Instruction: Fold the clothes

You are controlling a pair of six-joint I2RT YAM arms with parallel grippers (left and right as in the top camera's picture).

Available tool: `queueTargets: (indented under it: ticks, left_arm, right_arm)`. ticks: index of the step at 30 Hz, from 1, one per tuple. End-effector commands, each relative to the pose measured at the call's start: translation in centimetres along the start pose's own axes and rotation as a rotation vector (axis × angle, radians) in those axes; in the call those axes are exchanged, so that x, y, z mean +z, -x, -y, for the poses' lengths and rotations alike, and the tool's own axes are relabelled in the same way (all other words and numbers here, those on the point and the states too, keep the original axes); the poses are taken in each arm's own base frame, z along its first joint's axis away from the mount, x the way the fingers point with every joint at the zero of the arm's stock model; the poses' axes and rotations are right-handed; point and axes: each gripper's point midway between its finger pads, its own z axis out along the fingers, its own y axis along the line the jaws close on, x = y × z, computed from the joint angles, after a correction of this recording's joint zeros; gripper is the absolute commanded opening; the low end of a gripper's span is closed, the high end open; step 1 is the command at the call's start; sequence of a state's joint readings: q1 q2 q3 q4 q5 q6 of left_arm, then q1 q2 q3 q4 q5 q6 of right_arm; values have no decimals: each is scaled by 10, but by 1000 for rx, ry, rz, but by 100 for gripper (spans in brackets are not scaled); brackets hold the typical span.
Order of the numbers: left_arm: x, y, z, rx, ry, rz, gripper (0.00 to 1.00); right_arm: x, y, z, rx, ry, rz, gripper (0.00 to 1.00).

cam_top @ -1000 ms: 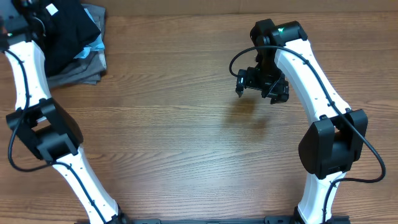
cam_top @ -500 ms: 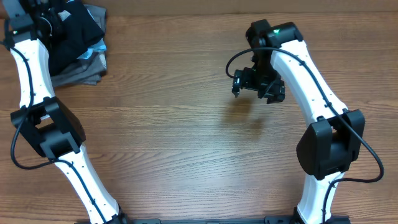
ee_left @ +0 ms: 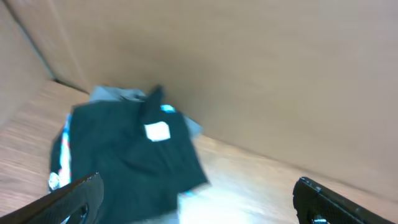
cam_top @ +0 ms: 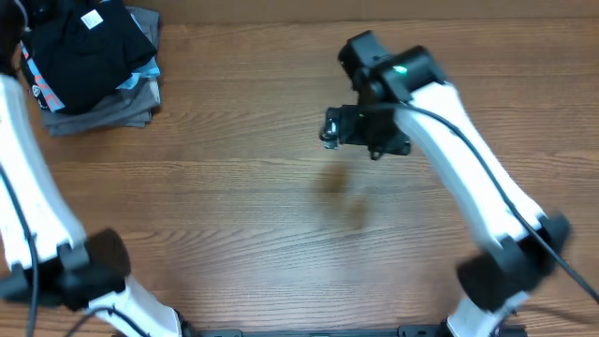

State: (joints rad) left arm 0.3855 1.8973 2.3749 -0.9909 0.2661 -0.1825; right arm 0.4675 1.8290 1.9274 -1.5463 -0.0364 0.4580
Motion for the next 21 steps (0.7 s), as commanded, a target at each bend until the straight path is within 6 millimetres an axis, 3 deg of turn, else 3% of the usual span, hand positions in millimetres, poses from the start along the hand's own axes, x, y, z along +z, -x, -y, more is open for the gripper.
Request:
queueTargets:
  ticks: [1,5,13,16,21]
  left_arm:
    - [-62,1,55,2,-214,-2,100]
    - [-118,-18,79,-1,-286,-49,100]
    - [-190,-75,83,66,-236,-185,100]
    - [-214,-91,87,81,-239,-210,100]
    - [-253,-111,84,124,-183,-182,100]
  right_arm:
    - [-72,-18,13,4,49,166,100]
    - [-120,-47,25,-4,108,263,100]
    - [-172,-107,37,-78,209,373,100]
    - [-174,-126,47,-65,225,401,100]
    - [-153,-147,76,31,219,464,100]
